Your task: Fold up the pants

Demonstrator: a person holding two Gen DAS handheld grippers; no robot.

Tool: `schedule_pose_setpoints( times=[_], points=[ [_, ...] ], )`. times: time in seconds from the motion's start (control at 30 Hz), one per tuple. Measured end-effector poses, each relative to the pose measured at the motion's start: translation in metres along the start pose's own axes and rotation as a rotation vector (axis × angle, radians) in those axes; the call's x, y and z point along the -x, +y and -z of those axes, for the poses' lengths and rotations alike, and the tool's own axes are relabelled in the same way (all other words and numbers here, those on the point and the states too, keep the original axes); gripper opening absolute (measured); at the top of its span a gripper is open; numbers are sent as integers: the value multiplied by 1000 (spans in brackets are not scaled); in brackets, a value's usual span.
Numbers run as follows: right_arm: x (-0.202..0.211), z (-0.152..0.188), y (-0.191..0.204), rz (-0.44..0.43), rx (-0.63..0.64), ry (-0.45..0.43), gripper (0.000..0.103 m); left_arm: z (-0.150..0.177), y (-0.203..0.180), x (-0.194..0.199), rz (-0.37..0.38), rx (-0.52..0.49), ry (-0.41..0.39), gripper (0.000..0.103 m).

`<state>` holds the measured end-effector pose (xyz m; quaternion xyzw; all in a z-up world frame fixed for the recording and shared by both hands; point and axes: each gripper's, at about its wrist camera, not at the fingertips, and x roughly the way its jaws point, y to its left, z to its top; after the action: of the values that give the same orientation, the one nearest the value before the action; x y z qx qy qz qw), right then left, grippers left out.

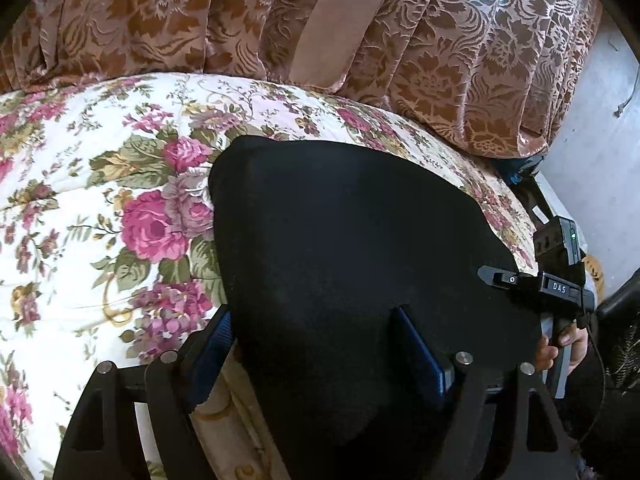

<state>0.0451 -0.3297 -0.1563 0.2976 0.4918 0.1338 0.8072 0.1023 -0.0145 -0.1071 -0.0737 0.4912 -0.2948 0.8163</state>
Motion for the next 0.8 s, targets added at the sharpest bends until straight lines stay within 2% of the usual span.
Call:
schedule_pose_setpoints(
  times=[0.1,0.2,0.33,0.4,0.53,0.63,0.8],
  points=[
    [-2,-3,-2,-15,0,10,72,-1,8,-8,68,52,42,79],
    [-3,-4,-1,-22,5,17,68,2,18,-14,155,125,65,67],
    [0,-6,3,-31,9,16,51,7,4,3,155,70,-2,42],
    [5,-7,10,-23,19,6,46,5,-1,14,167,63,-26,37],
    [18,-14,25,-32,42,-10,43,-2,-5,43,165,44,-89,36],
    [23,-26,49,-43,110,-25,43,-18,3,59,154,48,-131,36],
    [3,-68,80,-77,177,-33,43,-62,24,66,45,38,-164,38]
  ],
)
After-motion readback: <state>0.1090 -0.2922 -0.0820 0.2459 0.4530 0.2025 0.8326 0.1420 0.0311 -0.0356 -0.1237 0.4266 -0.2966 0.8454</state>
